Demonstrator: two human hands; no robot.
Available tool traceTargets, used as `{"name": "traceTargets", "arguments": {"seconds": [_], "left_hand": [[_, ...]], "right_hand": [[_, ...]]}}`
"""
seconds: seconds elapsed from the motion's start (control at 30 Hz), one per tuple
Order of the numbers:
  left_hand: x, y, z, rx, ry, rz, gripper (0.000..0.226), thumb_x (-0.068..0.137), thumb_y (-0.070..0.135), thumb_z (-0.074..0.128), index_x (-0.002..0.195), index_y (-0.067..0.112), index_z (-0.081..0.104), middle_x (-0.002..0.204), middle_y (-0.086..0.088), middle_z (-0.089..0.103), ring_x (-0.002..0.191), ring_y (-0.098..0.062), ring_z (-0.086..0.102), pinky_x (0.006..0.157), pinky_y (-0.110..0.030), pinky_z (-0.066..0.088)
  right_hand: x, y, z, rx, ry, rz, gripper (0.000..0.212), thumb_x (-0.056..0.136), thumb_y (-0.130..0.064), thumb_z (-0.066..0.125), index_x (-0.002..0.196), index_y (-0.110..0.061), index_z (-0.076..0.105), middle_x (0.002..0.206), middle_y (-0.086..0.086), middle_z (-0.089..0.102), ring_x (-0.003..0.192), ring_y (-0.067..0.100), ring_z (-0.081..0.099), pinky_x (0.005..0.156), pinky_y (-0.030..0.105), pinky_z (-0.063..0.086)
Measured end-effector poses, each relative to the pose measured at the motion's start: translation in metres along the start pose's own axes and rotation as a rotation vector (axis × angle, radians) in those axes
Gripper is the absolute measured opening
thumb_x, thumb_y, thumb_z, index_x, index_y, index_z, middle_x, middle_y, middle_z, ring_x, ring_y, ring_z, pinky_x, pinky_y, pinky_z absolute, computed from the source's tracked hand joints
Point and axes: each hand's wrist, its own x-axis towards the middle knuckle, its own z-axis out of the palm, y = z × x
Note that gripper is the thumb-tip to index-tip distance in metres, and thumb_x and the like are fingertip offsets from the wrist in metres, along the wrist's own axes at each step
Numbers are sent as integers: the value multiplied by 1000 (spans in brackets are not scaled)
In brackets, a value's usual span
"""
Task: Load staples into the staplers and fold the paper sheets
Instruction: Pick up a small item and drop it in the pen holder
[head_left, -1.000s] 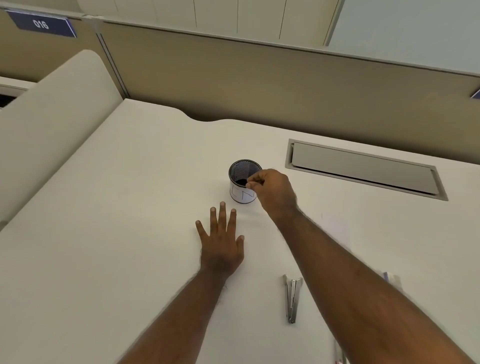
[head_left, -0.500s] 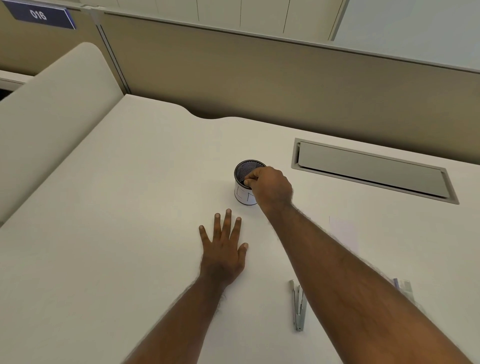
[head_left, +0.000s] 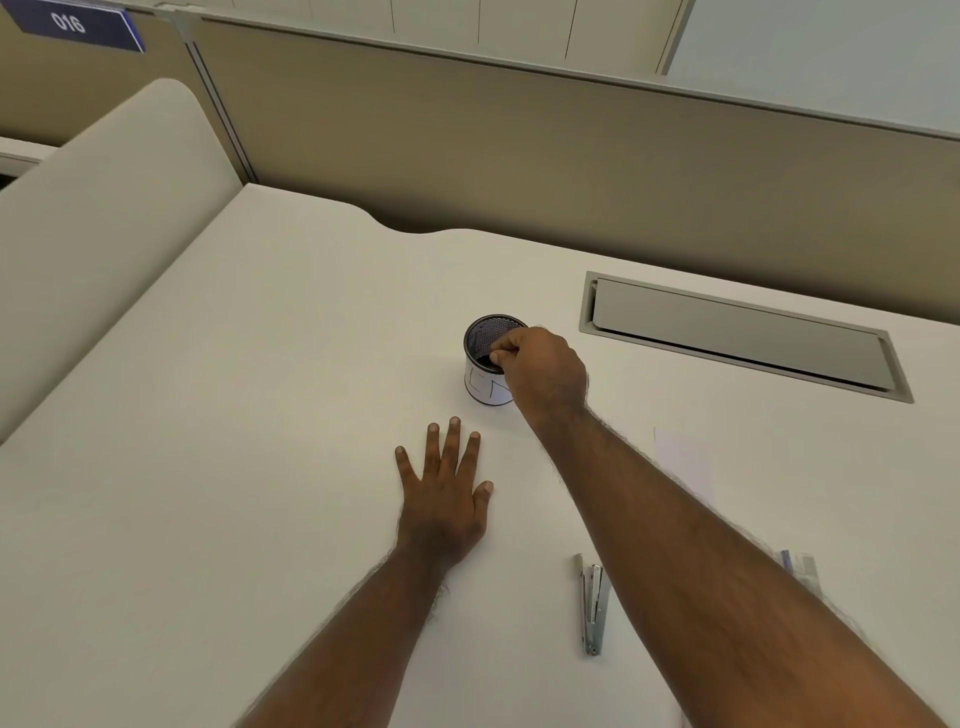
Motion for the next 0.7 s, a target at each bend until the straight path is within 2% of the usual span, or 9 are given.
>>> {"name": "traceTargets", "arguments": {"seconds": [0.13,0.23,0.4,0.53,0.6,0.7], "left_hand": [[-4,9,-1,-8,-24,5,65,98,51,18,155,26,0,164,-3,-11,150,-28,-10,115,-64,-6],[-10,20,-2,-18,-24,24,64,97,50,14,155,26,0,164,-3,-11,150,-27,-11,116,-63,-4],[-25,43,-2,-36,-55,49,63,99,47,15,155,25,-4,163,-2,-15,150,-25,-14,117,-61,-6],[-44,58,-1,-93,-37,85,61,100,42,23,155,23,6,164,-2,-8,151,-25,-8,117,-60,-4],[-53,66,-1,-125,-12,114,60,99,39,26,155,21,14,164,-3,-1,151,-25,-2,118,-58,-2],[-62,78,-1,-160,-19,147,58,101,37,27,155,21,14,163,-1,-4,151,-21,-3,120,-51,-5]], "right_hand": [[-11,9,-7,39,8,-12,13,88,-33,63,95,-29,73,101,-7,72,89,19,65,69,26,41],[-28,23,-15,69,27,-5,12,88,-37,62,94,-32,71,103,-12,70,90,13,64,69,25,38],[-70,65,-31,65,23,26,14,89,-42,60,96,-35,70,104,-19,67,90,4,61,72,22,40],[-118,109,-45,59,36,103,9,89,-43,60,91,-38,68,100,-23,65,76,-2,58,66,17,39],[-142,130,-51,34,44,159,9,89,-43,59,90,-38,67,99,-23,64,77,0,60,66,19,42],[-176,161,-59,-4,53,216,9,89,-43,58,91,-39,66,99,-24,63,83,1,62,70,21,44]]}}
